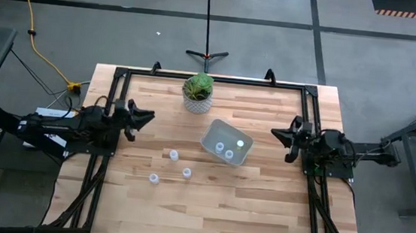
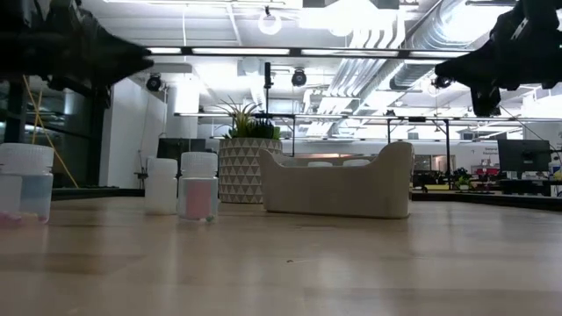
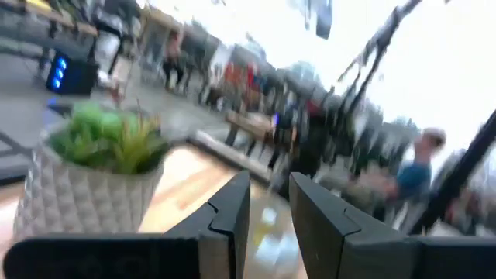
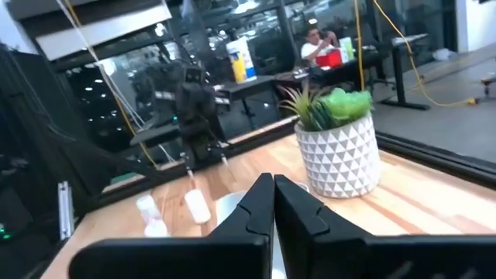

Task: Pick and place pill bottles into a basket
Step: Put the white pill bottle into the white bin

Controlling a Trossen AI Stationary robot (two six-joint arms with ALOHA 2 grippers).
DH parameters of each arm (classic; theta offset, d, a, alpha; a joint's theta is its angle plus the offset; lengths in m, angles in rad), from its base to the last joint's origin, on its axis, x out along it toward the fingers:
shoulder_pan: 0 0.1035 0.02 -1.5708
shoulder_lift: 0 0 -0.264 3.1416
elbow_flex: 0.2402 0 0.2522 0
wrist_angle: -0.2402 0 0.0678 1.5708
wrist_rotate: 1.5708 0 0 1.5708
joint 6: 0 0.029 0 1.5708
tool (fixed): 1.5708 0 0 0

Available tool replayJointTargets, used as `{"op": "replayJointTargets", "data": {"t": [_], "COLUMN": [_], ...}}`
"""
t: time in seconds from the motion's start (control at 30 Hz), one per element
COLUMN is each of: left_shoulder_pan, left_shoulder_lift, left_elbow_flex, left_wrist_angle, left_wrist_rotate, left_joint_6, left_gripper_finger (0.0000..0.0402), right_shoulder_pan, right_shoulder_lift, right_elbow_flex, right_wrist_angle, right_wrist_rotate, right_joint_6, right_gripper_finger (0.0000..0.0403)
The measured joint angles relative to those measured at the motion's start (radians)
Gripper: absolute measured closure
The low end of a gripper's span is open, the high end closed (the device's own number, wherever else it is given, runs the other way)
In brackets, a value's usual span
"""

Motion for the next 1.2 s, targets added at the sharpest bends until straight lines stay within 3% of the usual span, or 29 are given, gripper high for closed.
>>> {"op": "replayJointTargets", "data": {"t": [0.17,0.27,0.43,0.67,0.87,1.0,1.2], "left_shoulder_pan": [0.000,0.000,0.000,0.000,0.000,0.000,0.000], "left_shoulder_lift": [0.003,0.016,0.115,0.371,0.552,0.630,0.766], "left_elbow_flex": [0.002,0.030,0.135,0.435,0.643,0.704,0.710], "left_wrist_angle": [0.192,0.178,0.157,-0.036,-0.078,-0.229,-0.424], "left_wrist_rotate": [-0.040,-0.039,0.116,0.229,0.270,0.243,0.265], "left_joint_6": [-0.015,-0.019,-0.013,0.014,0.047,0.138,0.110], "left_gripper_finger": [0.0271,0.0253,0.0199,0.0197,0.0206,0.0206,0.0206], "right_shoulder_pan": [0.000,0.000,0.000,0.000,0.000,0.000,0.000], "right_shoulder_lift": [0.000,0.000,0.000,0.000,0.000,0.000,0.000], "right_elbow_flex": [0.000,0.000,0.000,0.000,0.000,0.000,0.002], "right_wrist_angle": [-0.002,-0.002,-0.002,-0.002,-0.002,-0.003,-0.003], "right_wrist_rotate": [0.020,0.037,0.037,0.038,0.041,0.041,0.041], "right_joint_6": [0.003,0.001,0.007,0.034,0.031,0.030,0.028], "right_gripper_finger": [0.0397,0.0400,0.0399,0.0401,0.0399,0.0402,0.0401]}}
